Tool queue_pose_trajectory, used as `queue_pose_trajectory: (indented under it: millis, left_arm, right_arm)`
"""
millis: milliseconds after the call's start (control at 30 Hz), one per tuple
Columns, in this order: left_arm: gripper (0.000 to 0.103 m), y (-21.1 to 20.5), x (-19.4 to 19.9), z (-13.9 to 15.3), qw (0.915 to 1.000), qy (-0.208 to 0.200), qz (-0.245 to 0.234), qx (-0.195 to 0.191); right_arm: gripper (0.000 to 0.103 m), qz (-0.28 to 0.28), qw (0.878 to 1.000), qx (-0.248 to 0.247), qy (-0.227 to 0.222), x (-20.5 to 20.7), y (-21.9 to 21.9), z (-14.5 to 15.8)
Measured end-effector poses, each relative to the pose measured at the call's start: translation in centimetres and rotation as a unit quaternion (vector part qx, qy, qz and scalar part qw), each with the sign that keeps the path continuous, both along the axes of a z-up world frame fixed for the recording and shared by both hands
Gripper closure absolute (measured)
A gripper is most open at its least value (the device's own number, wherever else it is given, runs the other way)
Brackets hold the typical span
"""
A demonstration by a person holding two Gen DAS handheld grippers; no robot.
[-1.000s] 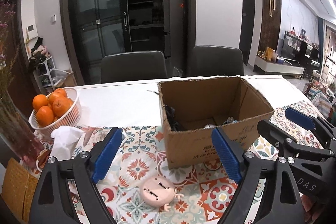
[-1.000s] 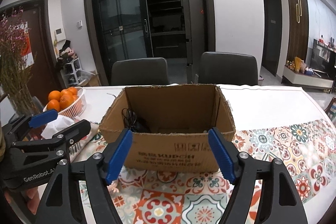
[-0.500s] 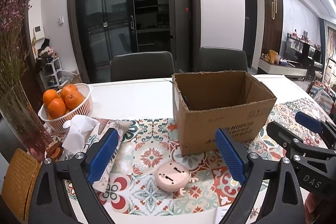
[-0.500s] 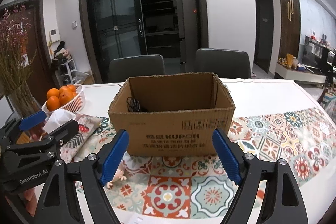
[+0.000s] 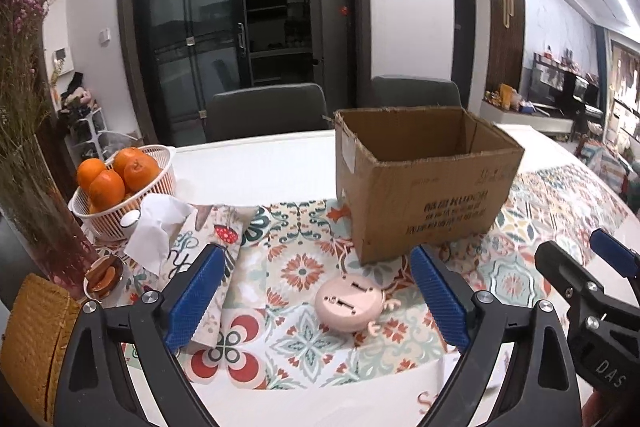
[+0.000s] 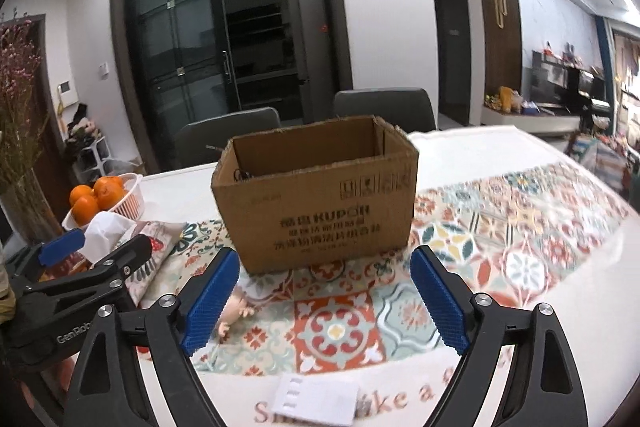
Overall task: Organize rigid objects
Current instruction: 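Move both grippers toward the pink round toy and white card device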
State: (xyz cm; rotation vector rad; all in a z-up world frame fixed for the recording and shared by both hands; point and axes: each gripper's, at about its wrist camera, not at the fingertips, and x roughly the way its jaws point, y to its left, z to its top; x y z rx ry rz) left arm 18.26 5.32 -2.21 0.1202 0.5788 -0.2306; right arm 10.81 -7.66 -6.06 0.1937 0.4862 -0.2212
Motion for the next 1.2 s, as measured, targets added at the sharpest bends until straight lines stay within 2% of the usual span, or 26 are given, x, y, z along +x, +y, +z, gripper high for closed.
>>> queue_pose_trajectory:
  millis: [400, 600, 800, 1033, 1200]
  left_arm:
    - [0.008, 1.2, -0.3, -2.7, 0.9949, 0.015, -0.086, 0.052]
    - [0.008, 1.2, 0.5, -4.0, 0.9912, 0.034, -0.116, 0.054]
    - [0.008, 0.5, 1.4, -6.1, 0.9848, 0.054, -0.156, 0.052]
    - [0.008, 0.4, 2.7, -7.8, 0.9801, 0.069, -0.179, 0.051]
    - [0.007, 0.0, 3.3, -8.8, 0.9744, 0.080, -0.204, 0.051]
  right_arm:
    - [0.015, -0.070, 0.995, 0.036, 0.057, -2.6, 3.4, -3.7]
    - [0.015, -0.086, 0.989, 0.062, 0.101, -2.6, 4.1, -5.6]
    - [0.015, -0.123, 0.983, 0.076, 0.116, -3.0, 4.6, -7.3]
    - [0.015, -0.132, 0.976, 0.090, 0.148, -2.1, 5.0, -9.4]
    - [0.015, -0.124, 0.976, 0.085, 0.160, -1.5, 5.6, -10.4]
